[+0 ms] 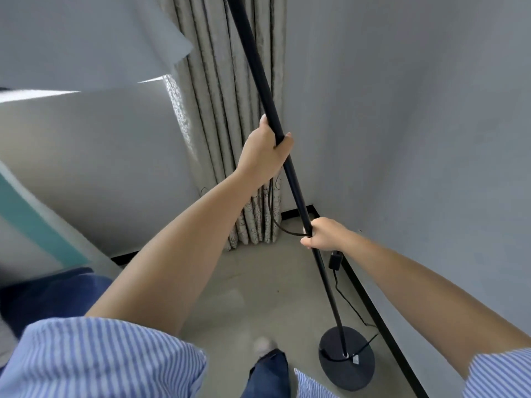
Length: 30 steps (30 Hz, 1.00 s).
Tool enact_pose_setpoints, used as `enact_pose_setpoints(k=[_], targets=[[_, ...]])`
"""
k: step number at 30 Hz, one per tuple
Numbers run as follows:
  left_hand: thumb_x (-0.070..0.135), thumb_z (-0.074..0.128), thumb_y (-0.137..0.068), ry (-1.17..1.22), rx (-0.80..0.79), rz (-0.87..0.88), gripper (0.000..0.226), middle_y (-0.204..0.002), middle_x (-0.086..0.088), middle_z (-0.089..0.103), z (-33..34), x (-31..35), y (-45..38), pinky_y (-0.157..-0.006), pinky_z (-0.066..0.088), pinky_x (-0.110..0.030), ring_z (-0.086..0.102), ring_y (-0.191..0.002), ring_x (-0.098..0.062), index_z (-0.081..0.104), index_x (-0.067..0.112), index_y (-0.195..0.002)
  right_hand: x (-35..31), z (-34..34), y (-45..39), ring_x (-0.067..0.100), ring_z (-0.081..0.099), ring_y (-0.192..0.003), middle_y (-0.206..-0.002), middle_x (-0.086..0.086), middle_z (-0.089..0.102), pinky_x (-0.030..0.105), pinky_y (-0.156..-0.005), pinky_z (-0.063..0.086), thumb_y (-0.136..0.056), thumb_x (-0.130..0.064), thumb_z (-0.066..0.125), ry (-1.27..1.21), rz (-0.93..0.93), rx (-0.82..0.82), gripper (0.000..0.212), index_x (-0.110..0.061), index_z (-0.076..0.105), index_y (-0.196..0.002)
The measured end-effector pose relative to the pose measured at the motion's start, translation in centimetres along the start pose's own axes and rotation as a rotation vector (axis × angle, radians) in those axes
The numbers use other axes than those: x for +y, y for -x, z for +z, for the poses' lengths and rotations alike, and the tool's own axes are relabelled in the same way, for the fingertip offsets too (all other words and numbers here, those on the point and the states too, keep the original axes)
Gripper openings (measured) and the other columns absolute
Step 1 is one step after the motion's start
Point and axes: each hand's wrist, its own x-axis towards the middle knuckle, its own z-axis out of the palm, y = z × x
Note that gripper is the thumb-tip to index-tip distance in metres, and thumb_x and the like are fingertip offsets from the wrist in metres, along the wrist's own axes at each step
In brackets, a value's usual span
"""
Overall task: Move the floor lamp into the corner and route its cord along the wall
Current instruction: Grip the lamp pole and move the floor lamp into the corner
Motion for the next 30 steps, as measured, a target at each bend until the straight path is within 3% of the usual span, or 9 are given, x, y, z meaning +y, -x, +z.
enact_pose_setpoints(k=[4, 9, 11, 16, 20, 22, 26, 28, 30], targets=[[0.012, 0.046, -0.092, -0.015, -0.037, -0.011, 0.022, -0.057, 0.001, 0.048, 0.2, -2.9, -9.2, -0.061, 0.057, -0.054, 0.065, -0.070, -0.040, 0.039, 0.000, -0.109, -0.4, -3.5, -8.4, 0.022, 0.039, -0.055, -0.052, 0.000, 0.037, 0.030, -0.052, 0.028, -0.075, -0.021, 0.053, -0.032, 0.046, 0.051, 0.037, -0.018, 0.031, -0.046], [0.017, 0.046, -0.092, -0.038, -0.106, 0.021, 0.013, -0.079, -0.025, 0.068, 1.2, -5.3, -18.5, -0.059, 0.055, -0.048, 0.061, -0.057, -0.031, 0.034, 0.014, -0.091, -0.2, -7.5, -16.9, 0.013, 0.036, -0.049, -0.052, -0.003, 0.037, 0.025, -0.044, 0.023, -0.080, -0.024, 0.053, -0.020, 0.093, 0.076, 0.041, -0.020, 0.030, -0.046], [0.018, 0.046, -0.092, -0.041, -0.132, 0.017, 0.015, -0.077, -0.023, 0.066, 1.6, -6.2, -21.8, -0.059, 0.055, -0.048, 0.062, -0.058, -0.034, 0.032, 0.015, -0.089, 0.2, -8.8, -20.2, 0.014, 0.038, -0.050, -0.052, -0.002, 0.038, 0.024, -0.044, 0.023, -0.080, -0.025, 0.053, -0.048, 0.100, 0.077, 0.041, -0.021, 0.031, -0.045], [0.019, 0.046, -0.093, -0.075, -0.166, 0.000, 0.013, -0.080, -0.027, 0.066, 2.8, -7.3, -28.2, -0.061, 0.056, -0.055, 0.065, -0.070, -0.045, 0.035, 0.013, -0.092, 1.2, -11.9, -27.1, 0.012, 0.038, -0.049, -0.052, -0.004, 0.040, 0.023, -0.045, 0.025, -0.081, -0.026, 0.051, -0.059, 0.086, 0.060, 0.040, -0.022, 0.033, -0.045], [0.019, 0.046, -0.093, -0.112, -0.169, -0.004, 0.027, -0.074, -0.025, 0.065, 4.2, -8.6, -32.6, -0.061, 0.056, -0.054, 0.065, -0.069, -0.044, 0.038, 0.000, -0.110, 2.0, -13.7, -32.2, 0.011, 0.039, -0.047, -0.050, -0.005, 0.040, 0.024, -0.045, 0.026, -0.083, -0.025, 0.049, -0.092, 0.065, 0.064, 0.041, -0.024, 0.035, -0.045], [0.019, 0.046, -0.093, -0.128, -0.176, 0.004, 0.030, -0.066, -0.016, 0.061, 4.8, -9.5, -34.4, -0.057, 0.056, -0.047, 0.064, -0.064, -0.040, 0.037, -0.001, -0.114, 2.5, -14.1, -34.4, 0.014, 0.044, -0.051, -0.052, -0.005, 0.044, 0.024, -0.048, 0.032, -0.085, -0.027, 0.049, -0.124, 0.059, 0.075, 0.038, -0.022, 0.041, -0.048], [0.018, 0.047, -0.093, -0.146, -0.157, 0.007, 0.035, -0.051, 0.003, 0.046, 6.0, -11.0, -36.9, -0.041, 0.041, -0.024, 0.048, -0.045, -0.016, 0.035, -0.004, -0.118, 3.1, -14.7, -37.8, 0.014, 0.048, -0.052, -0.054, -0.007, 0.048, 0.023, -0.044, 0.031, -0.085, -0.034, 0.050, -0.190, 0.099, 0.113, 0.024, -0.025, 0.049, -0.063], [0.019, 0.045, -0.094, -0.157, -0.178, -0.005, 0.042, -0.052, 0.000, 0.045, 6.7, -11.6, -37.7, -0.041, 0.039, -0.027, 0.046, -0.046, -0.018, 0.030, -0.006, -0.125, 3.6, -14.8, -39.4, 0.014, 0.051, -0.054, -0.057, -0.006, 0.054, 0.023, -0.044, 0.031, -0.084, -0.037, 0.050, -0.227, 0.127, 0.140, 0.019, -0.025, 0.057, -0.072], [0.021, 0.044, -0.095, -0.172, -0.216, -0.008, 0.045, -0.055, -0.004, 0.047, 7.4, -12.1, -38.2, -0.042, 0.037, -0.030, 0.045, -0.046, -0.021, 0.027, -0.005, -0.127, 4.1, -14.6, -40.7, 0.021, 0.059, -0.066, -0.073, 0.002, 0.067, 0.023, -0.046, 0.035, -0.084, -0.036, 0.051, -0.238, 0.149, 0.166, 0.021, -0.020, 0.064, -0.087]])
